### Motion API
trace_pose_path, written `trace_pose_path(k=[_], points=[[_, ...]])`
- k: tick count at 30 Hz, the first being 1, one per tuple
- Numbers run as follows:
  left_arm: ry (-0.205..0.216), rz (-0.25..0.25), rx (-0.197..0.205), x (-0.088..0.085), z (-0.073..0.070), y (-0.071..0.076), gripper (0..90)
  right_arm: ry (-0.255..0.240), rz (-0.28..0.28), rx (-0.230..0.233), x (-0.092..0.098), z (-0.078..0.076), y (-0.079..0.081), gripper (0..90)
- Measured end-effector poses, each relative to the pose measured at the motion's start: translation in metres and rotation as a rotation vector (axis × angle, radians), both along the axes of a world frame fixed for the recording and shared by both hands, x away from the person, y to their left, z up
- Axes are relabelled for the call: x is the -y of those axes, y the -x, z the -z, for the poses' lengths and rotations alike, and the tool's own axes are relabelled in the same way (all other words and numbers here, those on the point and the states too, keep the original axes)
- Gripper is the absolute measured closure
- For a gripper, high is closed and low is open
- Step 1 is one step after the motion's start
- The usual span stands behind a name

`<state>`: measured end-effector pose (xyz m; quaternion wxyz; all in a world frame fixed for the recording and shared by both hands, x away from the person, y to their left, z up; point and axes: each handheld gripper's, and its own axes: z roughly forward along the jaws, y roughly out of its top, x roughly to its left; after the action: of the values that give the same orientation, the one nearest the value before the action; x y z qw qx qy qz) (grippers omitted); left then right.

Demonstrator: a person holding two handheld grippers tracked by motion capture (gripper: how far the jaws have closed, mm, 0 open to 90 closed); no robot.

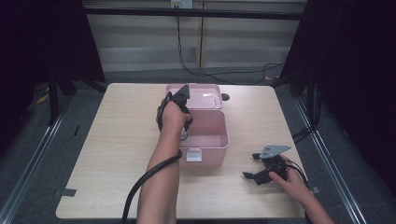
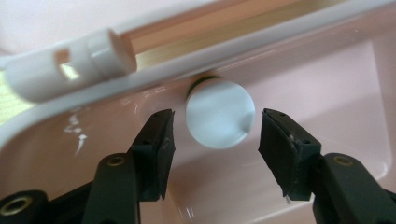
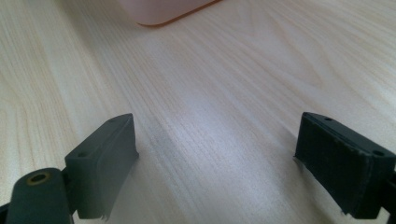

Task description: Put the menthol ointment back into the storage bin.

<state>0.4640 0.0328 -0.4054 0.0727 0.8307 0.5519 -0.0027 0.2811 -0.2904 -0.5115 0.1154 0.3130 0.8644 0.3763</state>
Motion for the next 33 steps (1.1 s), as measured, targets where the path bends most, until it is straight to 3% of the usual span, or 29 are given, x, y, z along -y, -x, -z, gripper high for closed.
trace_pose_path(k=[14,33], points=[[0.030,0.007,0.016,-0.005,-0.022,0.006,43.3,-0.001,0.000,-0.001,0.000,0.000,0.000,11.8],[0.049,0.057,0.017,-0.015,-0.054,0.015,37.6,-0.002,0.000,-0.002,0.000,0.000,0.000,11.7]])
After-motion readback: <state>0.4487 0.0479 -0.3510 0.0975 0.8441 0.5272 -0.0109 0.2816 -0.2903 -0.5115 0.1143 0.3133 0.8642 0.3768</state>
